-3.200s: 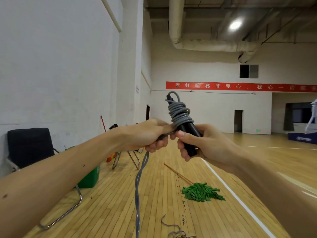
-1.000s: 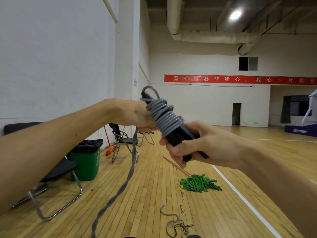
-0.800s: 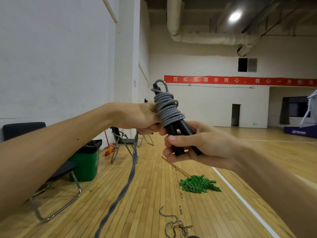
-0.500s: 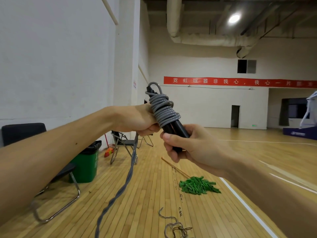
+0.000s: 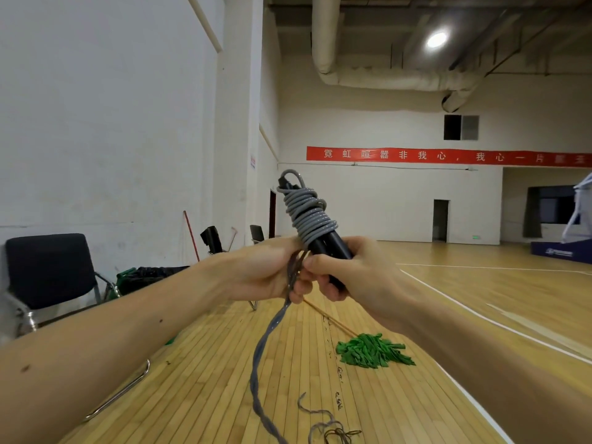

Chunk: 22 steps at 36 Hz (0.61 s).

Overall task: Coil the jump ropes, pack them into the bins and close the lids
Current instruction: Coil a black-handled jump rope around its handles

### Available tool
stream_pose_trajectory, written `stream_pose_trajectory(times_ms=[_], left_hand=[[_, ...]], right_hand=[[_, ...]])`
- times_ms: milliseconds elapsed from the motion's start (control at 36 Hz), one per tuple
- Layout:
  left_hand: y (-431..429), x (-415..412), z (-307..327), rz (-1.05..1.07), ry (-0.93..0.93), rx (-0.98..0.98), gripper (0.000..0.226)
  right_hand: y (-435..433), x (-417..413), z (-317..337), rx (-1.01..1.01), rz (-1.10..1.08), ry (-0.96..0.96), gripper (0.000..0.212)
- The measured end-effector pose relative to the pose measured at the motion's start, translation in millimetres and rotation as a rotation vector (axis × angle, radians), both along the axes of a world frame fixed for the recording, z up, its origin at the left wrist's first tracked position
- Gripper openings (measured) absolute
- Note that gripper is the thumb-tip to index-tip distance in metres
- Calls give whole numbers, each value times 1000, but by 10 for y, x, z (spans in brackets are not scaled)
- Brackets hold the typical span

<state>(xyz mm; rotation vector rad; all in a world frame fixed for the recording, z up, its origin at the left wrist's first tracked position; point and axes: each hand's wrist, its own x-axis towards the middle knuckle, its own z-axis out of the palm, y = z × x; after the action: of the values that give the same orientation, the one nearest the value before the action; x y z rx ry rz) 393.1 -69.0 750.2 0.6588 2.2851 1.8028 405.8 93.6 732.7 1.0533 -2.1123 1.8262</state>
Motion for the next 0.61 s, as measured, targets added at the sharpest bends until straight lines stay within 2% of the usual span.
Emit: stream_pose_trajectory(times_ms=[28,83,139,194,278,333,472,611], left_hand=[[9,1,-31,18,-33,43,41],[-14,1,-50,-84,-56,112,49],[-97,-34,-21,-102,-60,132,45],[-177,-5,-17,-75,-59,72,40],[-252,40,-84,-15,5,-119,37],[-263,71,-96,16,73,-214,37],[-118,218,35,95,440,-651,32],[-27,342,174,146,665,-946,31]], right_hand=[[10,-16,3,4,-13,7,9],[44,-53,6,5,-39,11,8],[91,-91,13,-3,-60,0,9],[163,-150,40,-48,-82,-39,12],[319,-253,88,-148,-110,-123,14],[379,-307,68,-118,-130,-138,10],[404,-413,-51,-77,-159,-160,9],[413,-454,-90,-15,-178,-164,16]])
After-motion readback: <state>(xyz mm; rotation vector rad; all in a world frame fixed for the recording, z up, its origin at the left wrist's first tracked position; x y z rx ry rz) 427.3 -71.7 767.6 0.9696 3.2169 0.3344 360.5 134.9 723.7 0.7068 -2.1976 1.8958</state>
